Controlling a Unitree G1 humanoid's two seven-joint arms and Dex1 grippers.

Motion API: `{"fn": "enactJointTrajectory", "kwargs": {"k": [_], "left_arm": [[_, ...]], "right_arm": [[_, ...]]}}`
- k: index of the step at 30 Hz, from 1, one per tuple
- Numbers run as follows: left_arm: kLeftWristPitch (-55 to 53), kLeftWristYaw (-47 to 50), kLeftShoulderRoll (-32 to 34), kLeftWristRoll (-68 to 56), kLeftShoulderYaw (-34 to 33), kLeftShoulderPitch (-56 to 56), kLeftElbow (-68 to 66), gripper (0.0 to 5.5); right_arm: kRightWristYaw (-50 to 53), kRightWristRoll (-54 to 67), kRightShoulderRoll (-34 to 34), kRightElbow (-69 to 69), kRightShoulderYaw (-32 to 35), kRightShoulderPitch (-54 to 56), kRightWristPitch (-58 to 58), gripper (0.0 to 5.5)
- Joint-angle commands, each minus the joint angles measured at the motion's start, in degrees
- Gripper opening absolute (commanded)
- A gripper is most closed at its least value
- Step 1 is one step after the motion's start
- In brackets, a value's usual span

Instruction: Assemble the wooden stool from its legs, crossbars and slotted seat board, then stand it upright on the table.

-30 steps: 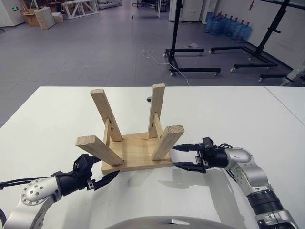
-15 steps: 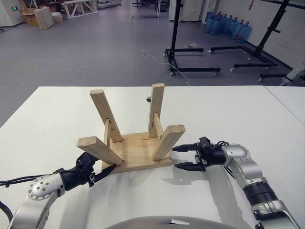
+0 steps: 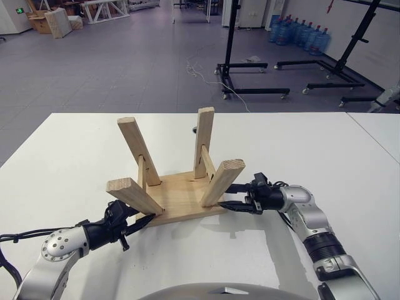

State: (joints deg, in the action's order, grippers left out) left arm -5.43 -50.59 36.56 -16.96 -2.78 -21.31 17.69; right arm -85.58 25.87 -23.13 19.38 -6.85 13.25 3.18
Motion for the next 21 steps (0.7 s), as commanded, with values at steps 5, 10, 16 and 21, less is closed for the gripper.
{"fn": "enactJointTrajectory", "kwargs": {"k": [5, 10, 16, 21], "left_arm": [[-0.60, 1.02, -0.15, -0.05, -0.40, 0.36, 0.67, 1.34], [-1.29, 0.46, -0.03, -1.22, -0.58, 0.74, 1.43, 1.34], [-12.35, -2.05, 0.96, -14.43, -1.27, -3.39, 13.84, 1.34], [-27.26, -8.01, 6.91, -33.12, -4.21, -12.28, 21.96, 1.34]], "right_arm": [[-2.19, -1.96, 0.47, 1.94, -1.88, 1.24, 2.71, 0.97], [-2.06, -0.56, 1.06, 0.85, -1.91, 0.39, 1.57, 0.97], [-3.04, 4.85, -4.99, -13.71, -4.44, -2.90, -15.09, 0.97], [5.54, 15.65, -16.71, -31.07, -5.30, -5.15, -47.23, 0.96]]}}
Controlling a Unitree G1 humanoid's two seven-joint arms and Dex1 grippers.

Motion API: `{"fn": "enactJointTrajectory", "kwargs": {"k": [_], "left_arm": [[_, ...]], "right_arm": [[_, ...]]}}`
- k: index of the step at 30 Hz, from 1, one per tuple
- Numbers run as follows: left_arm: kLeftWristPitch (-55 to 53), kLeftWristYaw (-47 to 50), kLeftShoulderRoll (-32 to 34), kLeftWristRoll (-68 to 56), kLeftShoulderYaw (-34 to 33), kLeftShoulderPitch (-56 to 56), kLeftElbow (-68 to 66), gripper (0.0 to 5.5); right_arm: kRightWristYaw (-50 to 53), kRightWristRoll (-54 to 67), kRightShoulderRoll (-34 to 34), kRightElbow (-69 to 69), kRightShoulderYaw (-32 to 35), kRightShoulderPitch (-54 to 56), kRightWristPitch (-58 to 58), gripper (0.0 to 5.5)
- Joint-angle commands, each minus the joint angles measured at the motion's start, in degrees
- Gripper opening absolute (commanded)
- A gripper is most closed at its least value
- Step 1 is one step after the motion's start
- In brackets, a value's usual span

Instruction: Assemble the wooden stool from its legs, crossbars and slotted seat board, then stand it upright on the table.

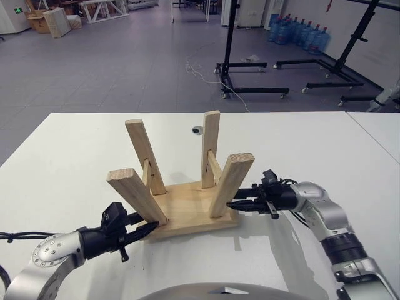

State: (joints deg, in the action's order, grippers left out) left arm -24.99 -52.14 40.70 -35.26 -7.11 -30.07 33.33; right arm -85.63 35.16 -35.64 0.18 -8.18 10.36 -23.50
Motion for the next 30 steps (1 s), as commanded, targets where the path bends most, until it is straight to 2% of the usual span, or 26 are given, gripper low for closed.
{"fn": "enactJointTrajectory", "kwargs": {"k": [1, 4, 7, 11, 14, 17, 24, 25, 29, 30], "left_arm": [[-9.58, -7.36, 3.77, -17.55, -0.82, -4.35, 6.57, 1.33], [-14.41, -7.91, 5.72, -23.69, -0.78, -4.07, 7.50, 1.32], [-16.44, -7.69, 6.19, -27.33, -0.67, -3.23, 8.26, 1.28], [-18.35, -8.56, 7.49, -32.12, -3.56, -1.99, 6.33, 1.17], [-20.17, -8.75, 7.86, -34.93, -5.13, 1.08, 3.28, 1.08], [-23.26, -7.34, 8.24, -37.41, -4.90, 8.73, -0.45, 1.06], [-26.39, -6.96, 7.78, -31.60, -2.55, 12.38, -5.92, 1.06], [-26.26, -6.80, 7.88, -30.26, -1.91, 12.01, -5.62, 1.40], [-27.00, -4.83, 6.20, -29.59, -1.63, 13.51, -6.63, 2.10], [-26.76, -5.11, 6.07, -29.13, -1.60, 14.12, -6.94, 2.23]], "right_arm": [[7.71, 9.32, -5.83, -14.44, -3.78, -2.31, -26.54, 0.96], [13.66, 17.79, -10.84, -20.96, -2.24, -3.35, -42.69, 0.96], [20.24, 26.38, -10.36, -20.93, 1.37, -2.42, -54.96, 0.96], [23.91, 35.08, -10.69, -18.04, 3.60, -1.10, -67.19, 0.96], [28.88, 40.31, -10.17, -13.27, 2.79, 0.39, -68.97, 0.96], [34.93, 45.16, -10.27, -11.35, 1.90, -0.06, -68.97, 0.96], [48.69, 54.36, -8.86, -9.13, 3.10, 0.02, -66.51, 0.96], [50.34, 55.57, -8.77, -8.39, 2.74, 0.58, -66.11, 0.96], [56.21, 59.99, -8.78, -6.32, 1.84, 2.18, -63.89, 0.95], [56.08, 60.18, -9.10, -7.18, 1.92, 1.92, -63.58, 1.31]]}}
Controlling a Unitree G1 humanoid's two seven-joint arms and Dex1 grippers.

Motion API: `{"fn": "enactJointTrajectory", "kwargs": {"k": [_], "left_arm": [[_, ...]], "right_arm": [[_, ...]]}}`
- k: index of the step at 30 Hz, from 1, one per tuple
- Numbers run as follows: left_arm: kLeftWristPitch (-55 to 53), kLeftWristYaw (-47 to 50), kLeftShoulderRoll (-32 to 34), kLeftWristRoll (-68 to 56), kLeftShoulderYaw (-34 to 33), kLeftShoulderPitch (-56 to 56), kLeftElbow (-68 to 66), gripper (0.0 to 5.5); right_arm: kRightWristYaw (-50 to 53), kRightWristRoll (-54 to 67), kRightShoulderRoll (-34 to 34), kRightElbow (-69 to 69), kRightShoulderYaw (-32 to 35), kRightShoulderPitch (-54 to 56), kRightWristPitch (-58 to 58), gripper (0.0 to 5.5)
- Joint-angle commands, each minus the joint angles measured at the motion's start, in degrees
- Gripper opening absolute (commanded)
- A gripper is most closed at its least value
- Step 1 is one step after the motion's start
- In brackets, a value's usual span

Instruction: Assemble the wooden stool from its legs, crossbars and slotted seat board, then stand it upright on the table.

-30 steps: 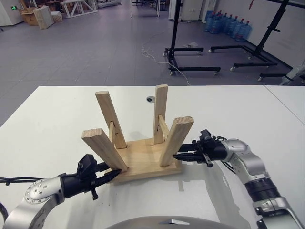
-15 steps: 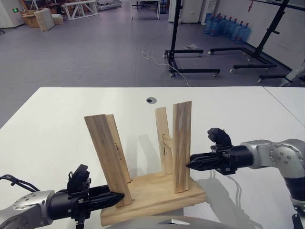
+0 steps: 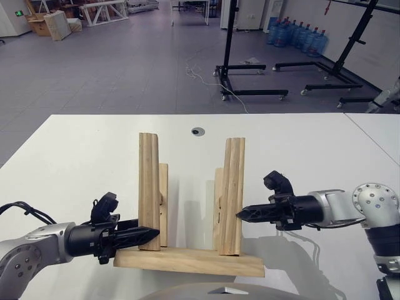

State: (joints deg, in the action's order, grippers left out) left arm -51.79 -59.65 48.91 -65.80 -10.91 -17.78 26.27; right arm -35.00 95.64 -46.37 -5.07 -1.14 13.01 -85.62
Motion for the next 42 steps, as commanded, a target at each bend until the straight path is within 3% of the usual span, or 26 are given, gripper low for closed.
{"fn": "enactJointTrajectory", "kwargs": {"k": [1, 9, 16, 22, 26, 29, 33, 38, 42], "left_arm": [[0.29, 1.63, -1.99, 1.78, 2.30, 2.51, 0.08, 2.40], [-0.92, 0.17, -0.12, 2.79, 0.12, 9.51, -5.98, 3.22], [-0.37, -2.07, -0.23, 1.37, -6.19, 5.95, -6.67, 3.22], [2.54, -3.25, -0.71, 3.29, -12.75, 1.25, -7.05, 3.22], [8.68, -5.09, 0.16, 9.22, -19.22, -2.73, -8.98, 3.22], [26.10, -12.02, 2.08, 26.96, -17.17, -13.78, -8.64, 3.22], [44.19, -17.20, -0.36, 40.68, -11.90, -24.15, -5.33, 3.22], [55.73, -14.08, -2.83, 50.06, -5.33, -24.09, -5.77, 3.22], [58.01, -9.77, -4.62, 51.12, -3.47, -20.33, -5.48, 3.22]], "right_arm": [[5.60, -0.20, 1.23, -2.92, -5.11, -1.25, -1.06, 1.46], [11.46, 3.54, 1.12, -0.03, -2.74, -3.31, 4.59, 2.80], [12.79, 11.61, -1.94, 3.07, 0.39, -1.64, 7.45, 2.80], [7.64, 6.51, -1.97, 2.85, 8.25, -6.00, 11.84, 2.80], [-3.95, -11.54, -0.66, -1.93, 13.31, -16.04, 24.99, 2.80], [-20.74, -29.70, -2.63, -6.93, 11.52, -26.41, 41.10, 2.80], [-36.55, -46.36, -2.07, -6.32, 10.52, -35.58, 61.53, 2.80], [-49.95, -59.87, 1.03, -2.09, 6.84, -37.19, 84.54, 2.80], [-52.13, -62.71, 4.67, 2.05, 4.77, -32.99, 91.07, 2.80]]}}
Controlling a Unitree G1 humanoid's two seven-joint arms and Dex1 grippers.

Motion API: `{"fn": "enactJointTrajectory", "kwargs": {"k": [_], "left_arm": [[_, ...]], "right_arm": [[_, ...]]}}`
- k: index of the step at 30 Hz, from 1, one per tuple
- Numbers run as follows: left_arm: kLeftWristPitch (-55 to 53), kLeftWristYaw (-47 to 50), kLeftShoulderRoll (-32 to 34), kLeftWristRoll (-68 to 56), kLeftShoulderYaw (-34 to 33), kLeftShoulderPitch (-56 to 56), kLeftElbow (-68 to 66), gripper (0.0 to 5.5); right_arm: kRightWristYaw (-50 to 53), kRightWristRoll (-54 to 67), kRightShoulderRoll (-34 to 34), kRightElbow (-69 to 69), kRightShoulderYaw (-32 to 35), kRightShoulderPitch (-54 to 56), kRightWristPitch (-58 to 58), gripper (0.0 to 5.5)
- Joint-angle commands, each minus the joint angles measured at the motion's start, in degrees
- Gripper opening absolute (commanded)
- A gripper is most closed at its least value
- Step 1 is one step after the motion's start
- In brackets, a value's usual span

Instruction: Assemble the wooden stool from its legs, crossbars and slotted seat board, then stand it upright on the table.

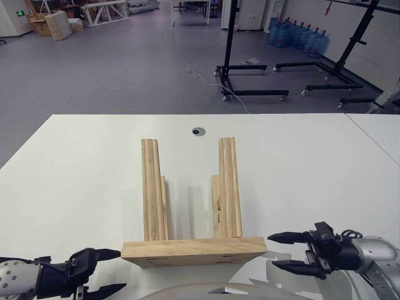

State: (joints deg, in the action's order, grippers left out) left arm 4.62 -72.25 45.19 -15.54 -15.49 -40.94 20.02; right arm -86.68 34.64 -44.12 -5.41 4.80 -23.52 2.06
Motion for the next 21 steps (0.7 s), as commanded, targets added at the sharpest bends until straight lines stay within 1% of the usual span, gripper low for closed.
{"fn": "enactJointTrajectory", "kwargs": {"k": [1, 4, 10, 14, 19, 21], "left_arm": [[1.60, 3.44, -0.93, 0.98, 1.69, 3.42, 1.01, 3.22], [1.28, 4.82, -0.81, 1.09, 3.23, 4.17, 2.13, 3.22], [-0.04, 6.96, -0.91, 0.91, 6.10, 5.33, 3.81, 3.22], [-1.89, 8.97, -1.41, 1.30, 9.03, 8.66, 3.61, 3.22], [-2.47, 10.43, -1.64, 2.17, 12.37, 12.97, 2.18, 3.22], [-2.66, 10.50, -1.54, 2.15, 13.62, 13.56, 2.33, 3.22]], "right_arm": [[-0.93, -2.19, 3.21, 3.27, -1.90, 4.32, 4.30, 2.80], [-1.63, -2.67, 4.34, 4.69, -3.38, 6.27, 4.82, 2.80], [-3.45, -4.07, 4.01, 6.61, -4.66, 8.48, 5.87, 2.80], [-1.17, -6.14, 5.70, 8.65, -5.62, 11.18, 6.41, 2.80], [3.44, -7.69, 8.03, 5.83, -8.06, 11.63, 4.31, 2.80], [5.91, -9.13, 8.30, 5.98, -7.63, 11.64, 4.92, 2.80]]}}
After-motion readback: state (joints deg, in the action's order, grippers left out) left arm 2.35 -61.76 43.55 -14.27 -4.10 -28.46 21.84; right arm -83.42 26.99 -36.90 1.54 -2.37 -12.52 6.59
